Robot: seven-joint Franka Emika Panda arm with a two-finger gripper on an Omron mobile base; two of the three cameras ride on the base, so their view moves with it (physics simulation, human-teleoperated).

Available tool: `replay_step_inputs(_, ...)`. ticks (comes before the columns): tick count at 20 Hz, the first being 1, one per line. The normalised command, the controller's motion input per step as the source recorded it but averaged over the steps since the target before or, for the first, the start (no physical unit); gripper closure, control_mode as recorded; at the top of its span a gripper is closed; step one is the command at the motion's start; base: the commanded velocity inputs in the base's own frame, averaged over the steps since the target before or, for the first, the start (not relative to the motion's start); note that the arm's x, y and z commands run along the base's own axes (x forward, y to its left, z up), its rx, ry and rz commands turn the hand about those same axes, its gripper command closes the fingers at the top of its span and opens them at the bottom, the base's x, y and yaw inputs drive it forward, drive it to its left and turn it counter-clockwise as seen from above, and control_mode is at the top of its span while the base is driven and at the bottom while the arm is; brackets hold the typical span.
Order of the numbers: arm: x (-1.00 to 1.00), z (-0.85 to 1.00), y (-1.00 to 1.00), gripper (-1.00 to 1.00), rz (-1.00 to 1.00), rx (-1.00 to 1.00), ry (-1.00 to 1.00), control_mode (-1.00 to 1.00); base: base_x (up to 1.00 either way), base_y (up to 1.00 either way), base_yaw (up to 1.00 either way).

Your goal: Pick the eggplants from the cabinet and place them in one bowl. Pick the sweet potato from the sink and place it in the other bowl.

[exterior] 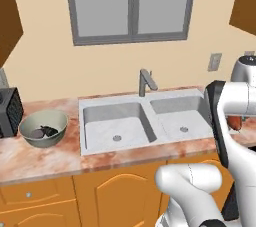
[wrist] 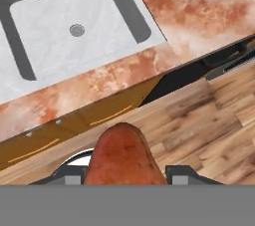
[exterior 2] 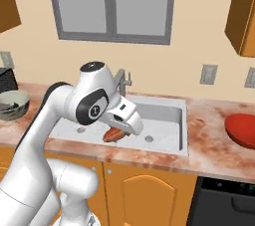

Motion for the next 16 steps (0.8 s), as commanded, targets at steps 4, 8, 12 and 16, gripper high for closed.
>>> replay_step_inputs(4, 0.0, 0.0, 0.0, 1.0, 0.0, 0.0, 0.0, 1.0, -0.01, -0.82, -0.03)
replay_step_inputs(8, 0.0, 0.0, 0.0, 1.0, 0.0, 0.0, 0.0, 1.0, -0.01, -0.84, -0.03)
replay_step_inputs(12, 0.0, 0.0, 0.0, 1.0, 0.0, 0.0, 0.0, 1.0, -0.03, -0.87, -0.03)
replay_step_inputs(16, 0.0, 0.0, 0.0, 1.0, 0.0, 0.0, 0.0, 1.0, -0.07, -0.9, -0.02)
